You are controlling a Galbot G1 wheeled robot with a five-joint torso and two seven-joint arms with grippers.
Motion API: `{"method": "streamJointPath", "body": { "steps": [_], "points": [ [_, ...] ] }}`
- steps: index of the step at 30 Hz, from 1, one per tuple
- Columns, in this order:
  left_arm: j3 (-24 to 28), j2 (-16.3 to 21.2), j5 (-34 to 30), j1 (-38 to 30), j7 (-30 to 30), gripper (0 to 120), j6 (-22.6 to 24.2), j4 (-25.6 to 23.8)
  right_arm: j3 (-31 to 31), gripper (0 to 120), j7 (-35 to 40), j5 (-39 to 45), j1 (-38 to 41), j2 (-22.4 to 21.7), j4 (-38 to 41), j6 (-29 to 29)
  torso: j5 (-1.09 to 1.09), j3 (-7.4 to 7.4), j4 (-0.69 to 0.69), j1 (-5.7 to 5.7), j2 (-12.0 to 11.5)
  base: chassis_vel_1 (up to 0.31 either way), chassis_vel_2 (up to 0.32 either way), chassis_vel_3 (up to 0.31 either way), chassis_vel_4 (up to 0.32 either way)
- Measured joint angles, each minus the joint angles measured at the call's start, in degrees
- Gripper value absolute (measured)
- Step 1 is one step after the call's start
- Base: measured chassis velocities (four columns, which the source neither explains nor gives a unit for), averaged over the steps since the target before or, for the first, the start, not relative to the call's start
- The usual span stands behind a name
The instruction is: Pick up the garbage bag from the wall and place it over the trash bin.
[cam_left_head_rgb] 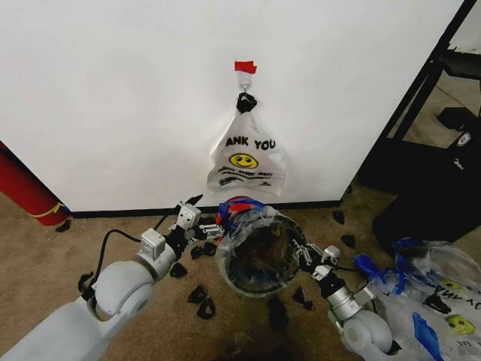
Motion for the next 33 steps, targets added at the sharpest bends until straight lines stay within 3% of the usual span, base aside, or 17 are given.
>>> {"method": "streamJointPath", "body": {
  "steps": [9,15,21,24,27,29,31,33],
  "points": [
    [0.3,-0.2,1.4,-3.1,-1.6,100,0.7,4.6,0.2,0,-4.1,-3.7,0.4,-0.2,-0.7,1.9,0.00,0.00,0.00,0.00,0.0,0.000,0.000,0.000,0.000],
    [0.8,-0.9,0.8,-4.8,-1.5,100,-2.5,6.1,0.1,0,-5.5,-4.1,-0.1,-0.2,-0.8,2.2,0.00,0.00,-0.01,0.00,0.0,0.000,0.000,0.000,0.000],
    [-0.1,-0.7,0.8,-2.3,4.9,100,-6.0,4.0,-0.4,0,-4.1,-2.3,-0.3,0.4,-0.8,1.4,0.00,-0.01,0.01,0.00,0.0,0.000,0.000,0.000,0.000],
    [-1.3,-0.5,3.9,-2.0,11.7,100,-8.8,4.2,-1.5,0,1.6,1.7,-0.9,0.9,1.1,-2.1,0.00,-0.01,-0.01,0.00,0.0,0.000,0.000,0.000,0.000],
    [-1.7,-0.5,5.0,-2.1,12.6,100,-11.2,4.6,-2.1,0,6.4,4.7,-1.1,1.0,3.0,-5.1,0.00,0.00,0.00,0.00,0.0,0.000,0.000,0.000,0.000],
    [-1.9,-1.1,4.8,-2.4,10.6,100,-13.2,4.7,-2.3,0,9.5,6.1,-1.1,1.0,3.9,-6.9,0.00,0.00,0.01,0.00,0.0,0.000,0.000,0.000,0.000],
    [-1.9,-3.4,3.4,-2.6,4.1,100,-16.1,4.1,-2.6,0,13.9,8.8,-1.3,1.1,5.5,-9.2,0.00,0.00,-0.01,0.00,0.0,0.000,0.000,0.000,0.000],
    [-1.9,-5.3,3.2,-1.9,-0.7,100,-16.1,3.3,-2.9,0,19.3,12.9,-1.6,1.3,8.1,-11.6,0.01,-0.01,-0.02,0.00,0.0,0.000,0.000,0.000,0.000]
  ]
}}
